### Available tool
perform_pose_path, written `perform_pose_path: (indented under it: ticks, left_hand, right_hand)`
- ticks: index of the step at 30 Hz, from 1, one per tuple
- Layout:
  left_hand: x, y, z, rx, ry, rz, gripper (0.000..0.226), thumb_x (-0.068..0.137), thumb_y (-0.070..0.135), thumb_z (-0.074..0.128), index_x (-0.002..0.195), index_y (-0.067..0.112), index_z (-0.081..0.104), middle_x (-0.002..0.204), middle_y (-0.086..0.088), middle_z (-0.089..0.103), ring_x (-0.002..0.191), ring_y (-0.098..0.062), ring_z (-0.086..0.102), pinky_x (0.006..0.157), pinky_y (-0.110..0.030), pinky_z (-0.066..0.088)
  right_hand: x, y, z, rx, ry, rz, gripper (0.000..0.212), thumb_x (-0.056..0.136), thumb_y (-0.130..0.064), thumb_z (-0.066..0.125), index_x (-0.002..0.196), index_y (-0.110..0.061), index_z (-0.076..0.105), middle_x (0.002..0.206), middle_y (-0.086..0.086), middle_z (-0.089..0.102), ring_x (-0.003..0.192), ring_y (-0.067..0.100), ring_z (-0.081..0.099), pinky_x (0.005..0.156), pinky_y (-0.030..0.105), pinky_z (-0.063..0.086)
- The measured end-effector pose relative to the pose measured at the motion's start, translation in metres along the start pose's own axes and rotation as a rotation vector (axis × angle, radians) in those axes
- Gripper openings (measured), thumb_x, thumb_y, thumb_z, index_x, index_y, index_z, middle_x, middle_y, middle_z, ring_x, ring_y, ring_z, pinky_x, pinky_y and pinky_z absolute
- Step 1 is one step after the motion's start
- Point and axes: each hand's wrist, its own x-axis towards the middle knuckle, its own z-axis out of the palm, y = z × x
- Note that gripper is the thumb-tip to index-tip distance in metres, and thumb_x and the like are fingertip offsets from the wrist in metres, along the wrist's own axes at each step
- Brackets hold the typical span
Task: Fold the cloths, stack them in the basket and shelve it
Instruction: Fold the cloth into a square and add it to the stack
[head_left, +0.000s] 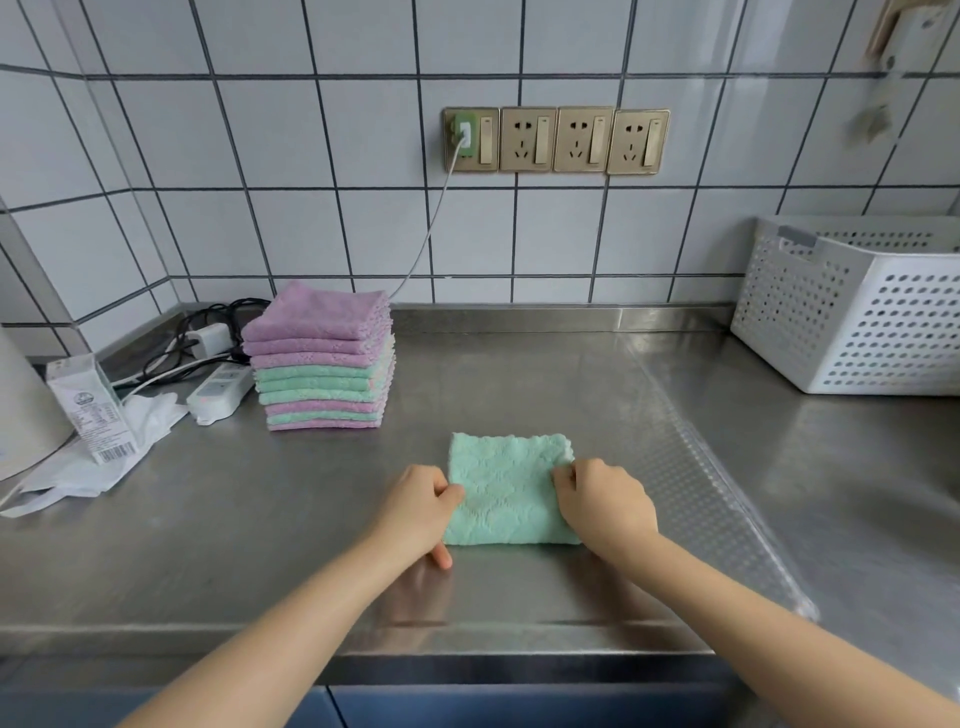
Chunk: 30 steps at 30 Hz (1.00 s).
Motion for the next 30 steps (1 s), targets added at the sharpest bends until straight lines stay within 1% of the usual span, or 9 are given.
perform_pose_path:
  ticks: [7,11,13,16,18,21,26,28,30]
  left_hand:
    - [-0.005,0.002,0.001,0.081,0.083,0.03,0.026,0.091,0.028,0.048,0.069,0.014,0.046,0.053,-0.005,0.056,0.04,-0.017,0.064,0.058,-0.037,0.051]
    - [-0.007,0.004,0.005,0.399,0.249,0.172,0.016,0.089,0.025,0.052,0.1,0.015,0.051,0.092,-0.006,0.061,0.087,-0.03,0.063,0.074,-0.038,0.051]
    - [-0.004,0.003,0.008,0.428,0.347,0.376,0.027,0.088,0.027,0.056,0.113,0.018,0.053,0.104,-0.004,0.054,0.095,-0.029,0.058,0.081,-0.039,0.048]
    - [0.004,0.0,0.014,0.404,0.212,0.55,0.045,0.089,0.038,0.05,0.129,0.019,0.054,0.129,-0.002,0.051,0.124,-0.024,0.044,0.102,-0.04,0.04]
    - [0.005,-0.004,0.017,0.476,0.069,0.479,0.051,0.096,0.042,0.041,0.142,0.021,0.039,0.153,0.0,0.03,0.144,-0.018,0.016,0.116,-0.036,0.022]
    - [0.003,-0.015,0.014,0.476,-0.031,0.345,0.055,0.099,0.045,0.031,0.15,0.026,0.021,0.16,0.005,0.009,0.147,-0.017,-0.002,0.117,-0.035,0.009]
    - [-0.006,-0.027,0.009,0.445,-0.032,0.28,0.055,0.101,0.041,0.025,0.152,0.024,0.011,0.16,-0.004,0.01,0.147,-0.021,-0.002,0.117,-0.034,0.005]
    - [-0.007,-0.023,0.012,0.305,-0.041,0.273,0.058,0.101,0.034,0.033,0.152,0.024,0.008,0.159,-0.006,0.013,0.147,-0.021,0.002,0.117,-0.033,0.009]
    - [-0.003,-0.016,0.013,0.012,-0.053,0.22,0.068,0.095,0.023,0.046,0.151,0.029,0.008,0.155,-0.002,0.028,0.143,-0.02,0.024,0.115,-0.035,0.023]
  right_hand:
    - [0.002,-0.002,-0.001,-0.029,-0.023,0.033,0.03,0.095,-0.02,0.033,0.067,-0.012,0.039,0.069,0.002,0.048,0.072,0.029,0.052,0.062,0.03,0.042]
    - [0.002,-0.003,-0.009,-0.064,0.01,-0.003,0.006,0.092,-0.016,0.038,0.095,-0.011,0.036,0.083,0.005,0.051,0.076,0.032,0.053,0.059,0.032,0.038]
    - [0.003,-0.005,-0.01,-0.21,0.152,-0.125,0.019,0.089,-0.014,0.041,0.108,-0.012,0.039,0.094,0.006,0.053,0.084,0.034,0.057,0.058,0.033,0.038]
    - [0.001,-0.009,0.0,-0.304,0.21,-0.454,0.039,0.086,-0.029,0.037,0.114,-0.013,0.058,0.109,0.01,0.055,0.096,0.036,0.055,0.068,0.039,0.048]
    - [-0.002,-0.007,0.007,-0.314,0.06,-0.546,0.065,0.083,-0.043,0.013,0.128,-0.019,0.055,0.132,0.01,0.05,0.121,0.038,0.046,0.089,0.042,0.045]
    - [-0.01,0.008,0.007,-0.326,-0.086,-0.475,0.075,0.086,-0.048,-0.007,0.151,-0.023,0.02,0.158,0.002,0.017,0.147,0.029,0.005,0.116,0.039,0.015]
    - [-0.023,0.029,0.001,-0.303,-0.145,-0.345,0.058,0.102,-0.042,0.013,0.153,-0.021,-0.002,0.161,0.001,0.0,0.147,0.031,-0.011,0.121,0.04,0.002]
    - [-0.026,0.031,0.0,-0.291,-0.15,-0.323,0.059,0.102,-0.043,0.013,0.153,-0.02,-0.004,0.161,0.003,0.001,0.146,0.034,-0.011,0.12,0.042,0.002]
    - [-0.027,0.031,0.0,-0.28,-0.147,-0.317,0.059,0.102,-0.043,0.013,0.153,-0.019,-0.005,0.161,0.003,0.001,0.146,0.036,-0.011,0.12,0.044,0.003]
